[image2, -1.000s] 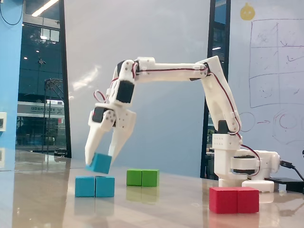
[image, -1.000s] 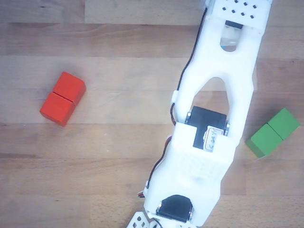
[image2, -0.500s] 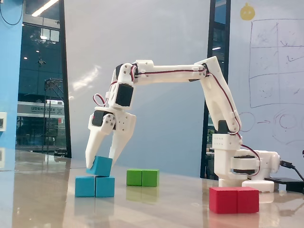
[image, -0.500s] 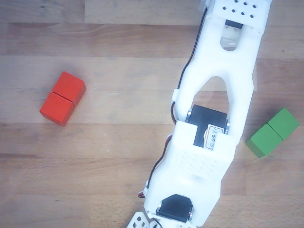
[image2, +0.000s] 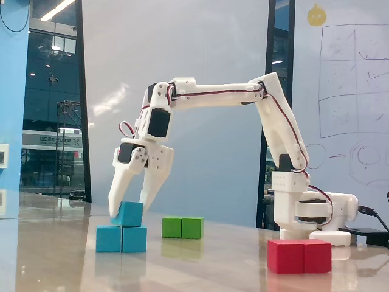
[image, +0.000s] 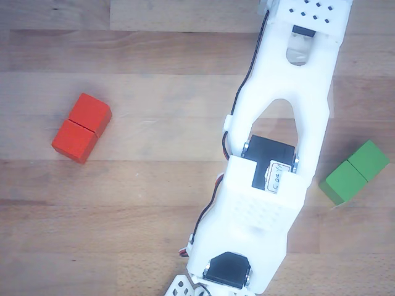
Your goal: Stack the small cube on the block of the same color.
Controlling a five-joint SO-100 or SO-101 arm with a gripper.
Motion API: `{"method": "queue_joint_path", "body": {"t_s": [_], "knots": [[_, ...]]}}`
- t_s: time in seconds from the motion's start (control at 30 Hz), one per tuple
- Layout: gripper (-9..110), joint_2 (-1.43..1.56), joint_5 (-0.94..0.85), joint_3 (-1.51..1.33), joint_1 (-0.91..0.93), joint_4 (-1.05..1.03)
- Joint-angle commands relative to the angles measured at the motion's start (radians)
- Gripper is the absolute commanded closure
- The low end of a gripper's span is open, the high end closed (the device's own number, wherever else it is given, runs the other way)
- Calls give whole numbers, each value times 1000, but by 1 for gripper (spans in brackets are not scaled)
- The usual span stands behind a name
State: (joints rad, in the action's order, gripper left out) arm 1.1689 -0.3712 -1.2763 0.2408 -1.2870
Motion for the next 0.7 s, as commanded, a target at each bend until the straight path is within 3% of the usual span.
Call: {"method": "queue_joint_path", "body": {"t_s": [0.0,0.33,0.67], "knots": [[74,29,-3,67,-5,6],[68,31,-6,69,9,11],[68,43,-6,84,215,12]]}}
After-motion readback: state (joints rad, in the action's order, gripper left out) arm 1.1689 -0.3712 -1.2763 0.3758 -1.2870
